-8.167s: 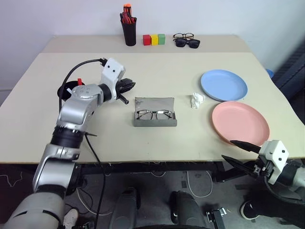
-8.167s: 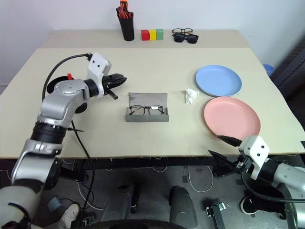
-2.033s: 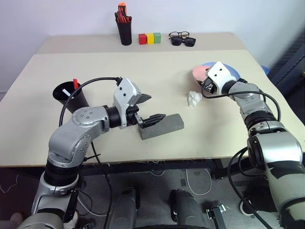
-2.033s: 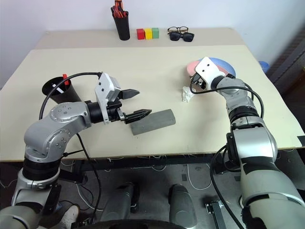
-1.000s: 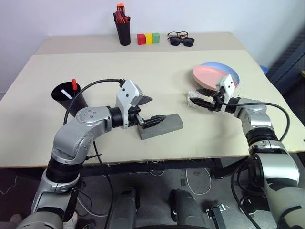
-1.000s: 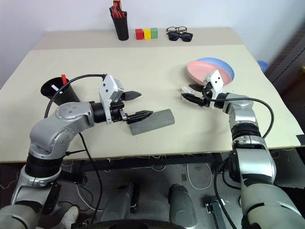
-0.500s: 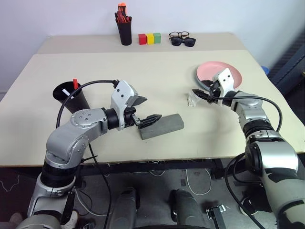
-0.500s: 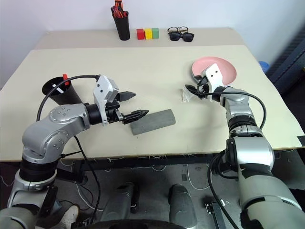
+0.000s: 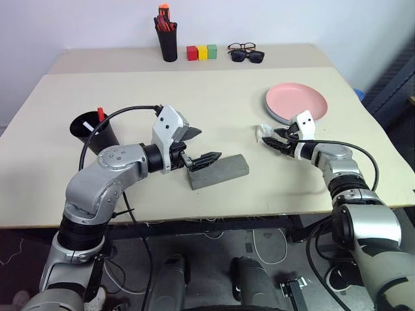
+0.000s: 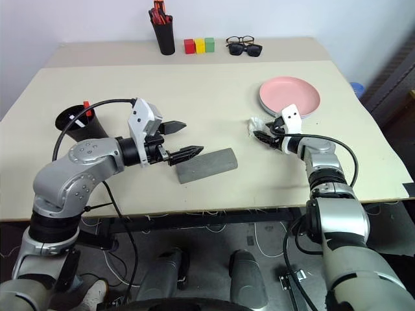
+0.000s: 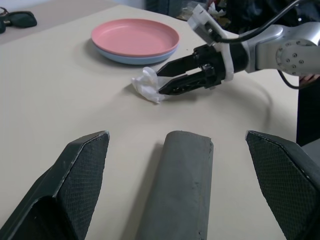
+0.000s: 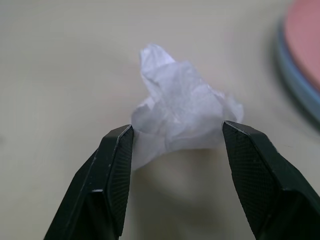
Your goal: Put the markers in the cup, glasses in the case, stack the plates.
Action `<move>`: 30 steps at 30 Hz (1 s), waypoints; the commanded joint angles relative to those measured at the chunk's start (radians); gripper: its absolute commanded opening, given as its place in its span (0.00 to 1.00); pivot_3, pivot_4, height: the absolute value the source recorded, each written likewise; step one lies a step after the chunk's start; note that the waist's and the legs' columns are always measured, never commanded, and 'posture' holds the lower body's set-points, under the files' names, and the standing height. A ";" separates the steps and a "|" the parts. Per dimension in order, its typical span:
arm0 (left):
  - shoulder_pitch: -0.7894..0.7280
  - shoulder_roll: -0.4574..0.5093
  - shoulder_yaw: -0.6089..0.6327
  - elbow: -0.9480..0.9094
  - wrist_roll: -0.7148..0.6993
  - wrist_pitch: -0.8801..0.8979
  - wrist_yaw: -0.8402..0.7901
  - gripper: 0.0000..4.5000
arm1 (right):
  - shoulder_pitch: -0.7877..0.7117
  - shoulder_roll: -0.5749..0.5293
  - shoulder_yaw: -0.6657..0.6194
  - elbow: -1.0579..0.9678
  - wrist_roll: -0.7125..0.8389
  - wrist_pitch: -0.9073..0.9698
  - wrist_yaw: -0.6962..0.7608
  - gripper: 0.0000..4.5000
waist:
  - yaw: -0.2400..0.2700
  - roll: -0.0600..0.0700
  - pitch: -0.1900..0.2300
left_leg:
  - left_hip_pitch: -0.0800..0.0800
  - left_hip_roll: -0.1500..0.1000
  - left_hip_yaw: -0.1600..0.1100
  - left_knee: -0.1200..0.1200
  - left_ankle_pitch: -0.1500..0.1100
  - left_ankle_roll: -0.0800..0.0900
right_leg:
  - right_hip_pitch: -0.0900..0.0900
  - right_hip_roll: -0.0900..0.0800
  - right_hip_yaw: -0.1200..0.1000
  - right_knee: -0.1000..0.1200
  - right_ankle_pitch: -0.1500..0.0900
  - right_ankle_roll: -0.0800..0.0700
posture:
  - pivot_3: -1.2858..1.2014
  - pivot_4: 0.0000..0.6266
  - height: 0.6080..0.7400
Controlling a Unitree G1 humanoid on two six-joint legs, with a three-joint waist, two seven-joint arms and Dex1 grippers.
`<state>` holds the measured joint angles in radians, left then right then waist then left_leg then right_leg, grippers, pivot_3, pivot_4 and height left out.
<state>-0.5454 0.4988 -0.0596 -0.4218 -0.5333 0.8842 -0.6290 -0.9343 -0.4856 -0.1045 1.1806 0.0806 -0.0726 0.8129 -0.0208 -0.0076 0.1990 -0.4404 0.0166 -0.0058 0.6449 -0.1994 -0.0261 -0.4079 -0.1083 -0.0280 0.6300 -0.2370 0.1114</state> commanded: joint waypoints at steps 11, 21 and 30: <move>0.011 0.007 0.022 -0.036 -0.008 -0.018 0.010 1.00 | -0.024 0.036 -0.006 0.009 -0.023 -0.030 -0.089 0.02 | 0.001 0.000 0.000 | 0.000 0.000 0.000 0.000 0.000 0.000 | 0.000 0.000 0.000 0.000 0.001 0.002 | 0.52 0.24 1.00; 0.024 0.009 0.019 -0.049 -0.022 -0.018 -0.007 1.00 | -0.017 0.026 -0.023 -0.043 -0.005 -0.069 -0.087 0.01 | 0.001 0.000 0.000 | 0.000 0.000 0.000 0.000 0.000 0.000 | 0.000 0.000 0.000 0.000 0.000 -0.001 | 0.52 0.24 1.00; 0.035 0.036 0.020 -0.085 -0.107 -0.026 -0.111 1.00 | -0.106 -0.036 -0.056 -0.040 0.004 -0.149 -0.144 0.01 | 0.001 0.001 0.000 | 0.000 0.000 0.000 0.000 0.000 0.000 | 0.000 0.000 0.000 0.000 0.000 -0.001 | 0.52 0.24 1.00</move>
<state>-0.5052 0.5303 -0.0580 -0.4743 -0.6215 0.8810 -0.7276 -0.9991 -0.4968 -0.1388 1.1587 0.0818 -0.1870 0.6883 -0.0198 -0.0070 0.1994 -0.4407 0.0166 -0.0058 0.6450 -0.1994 -0.0261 -0.4081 -0.1083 -0.0279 0.6296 -0.2375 0.1105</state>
